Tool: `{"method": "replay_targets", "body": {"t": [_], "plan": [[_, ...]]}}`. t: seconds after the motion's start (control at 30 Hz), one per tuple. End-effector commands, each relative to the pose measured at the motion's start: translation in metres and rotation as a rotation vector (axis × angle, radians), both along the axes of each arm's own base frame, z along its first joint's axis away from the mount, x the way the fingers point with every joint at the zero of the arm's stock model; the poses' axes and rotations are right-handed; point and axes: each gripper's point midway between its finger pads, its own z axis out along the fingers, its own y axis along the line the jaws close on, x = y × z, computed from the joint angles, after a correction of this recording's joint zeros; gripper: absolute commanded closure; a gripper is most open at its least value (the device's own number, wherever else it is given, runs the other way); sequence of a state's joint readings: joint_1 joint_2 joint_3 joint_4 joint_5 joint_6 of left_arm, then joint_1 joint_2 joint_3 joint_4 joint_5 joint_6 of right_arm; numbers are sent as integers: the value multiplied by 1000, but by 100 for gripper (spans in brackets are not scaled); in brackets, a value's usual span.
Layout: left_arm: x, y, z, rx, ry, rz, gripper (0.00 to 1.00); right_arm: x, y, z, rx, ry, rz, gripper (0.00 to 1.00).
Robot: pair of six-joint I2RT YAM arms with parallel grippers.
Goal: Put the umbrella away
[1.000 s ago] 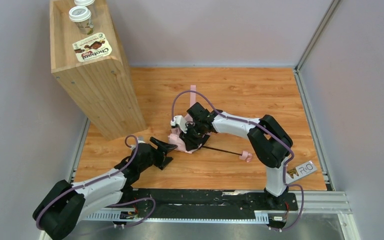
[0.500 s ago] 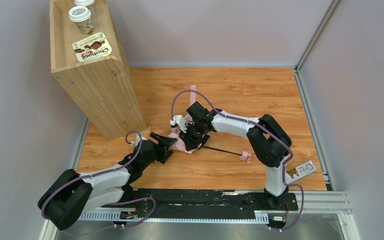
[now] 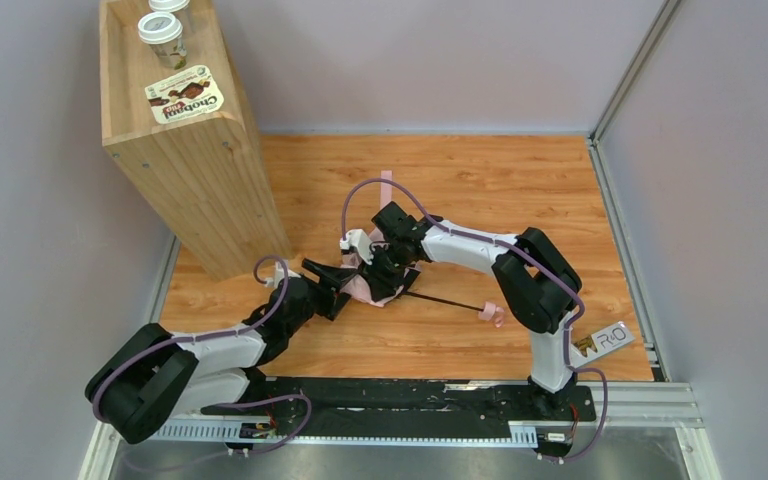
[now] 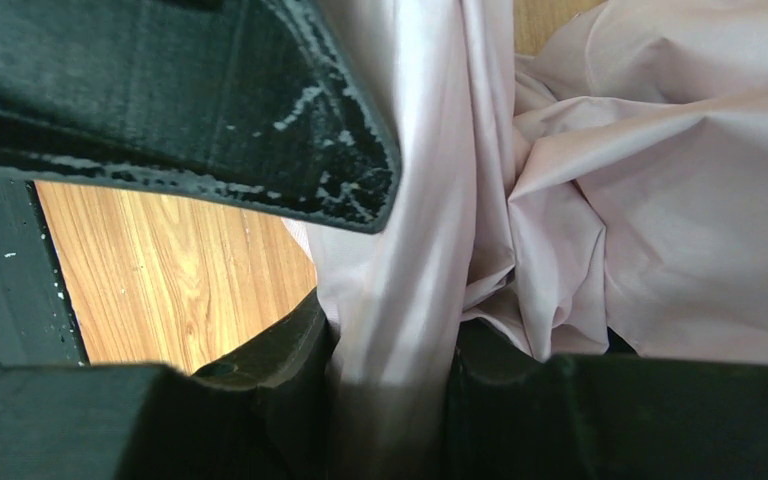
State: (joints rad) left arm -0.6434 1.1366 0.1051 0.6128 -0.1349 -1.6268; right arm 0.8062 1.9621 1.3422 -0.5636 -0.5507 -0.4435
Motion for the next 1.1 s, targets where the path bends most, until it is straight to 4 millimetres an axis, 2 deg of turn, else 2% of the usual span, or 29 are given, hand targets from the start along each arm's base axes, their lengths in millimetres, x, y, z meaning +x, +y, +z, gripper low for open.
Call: {"method": "replay_targets", "body": {"t": [0.0, 0.13, 0.27, 0.37, 0.5, 0.53, 0.63, 0.67, 0.7, 0.77, 0.8, 0.87, 0.9, 0.93, 1.0, 1.07], "plan": [[8, -8, 6, -58, 78, 38, 18, -35, -23, -29, -131, 151, 11, 100], [19, -11, 11, -4, 52, 36, 17, -34, -23, -28, -131, 153, 16, 100], [26, -13, 5, 41, 59, 42, 17, -36, -21, -23, -124, 132, 40, 100], [17, -7, -20, 127, 161, 31, 17, -36, -17, -19, -120, 112, 63, 100], [9, 4, -42, 185, 237, 57, 22, -42, -9, -14, -96, 128, 94, 100], [11, 4, -41, 189, 227, 60, 23, -43, -7, -13, -90, 131, 98, 100], [9, 8, -52, 215, 231, 65, 37, -47, -4, -13, -87, 139, 111, 100], [10, 6, -50, 205, 219, 58, 47, -47, -4, -13, -88, 139, 115, 100], [9, 7, -53, 211, 226, 59, 49, -48, -4, -12, -89, 143, 118, 100], [9, 8, -55, 234, 225, 45, 60, -49, -4, -11, -90, 142, 121, 100], [7, 7, -57, 236, 230, 38, 70, -49, -5, -11, -90, 142, 120, 100], [3, 6, -62, 250, 242, 16, 81, -49, -5, -9, -94, 137, 115, 100], [3, 5, -62, 253, 245, 10, 83, -48, -5, -8, -90, 137, 115, 100], [1, 5, -65, 258, 254, -5, 90, -48, -5, -7, -88, 137, 112, 100], [-4, 4, -68, 278, 279, -29, 100, -46, -4, -4, -88, 125, 98, 100], [-9, 3, -71, 281, 301, -50, 100, -43, -4, -2, -91, 114, 79, 98]]}}
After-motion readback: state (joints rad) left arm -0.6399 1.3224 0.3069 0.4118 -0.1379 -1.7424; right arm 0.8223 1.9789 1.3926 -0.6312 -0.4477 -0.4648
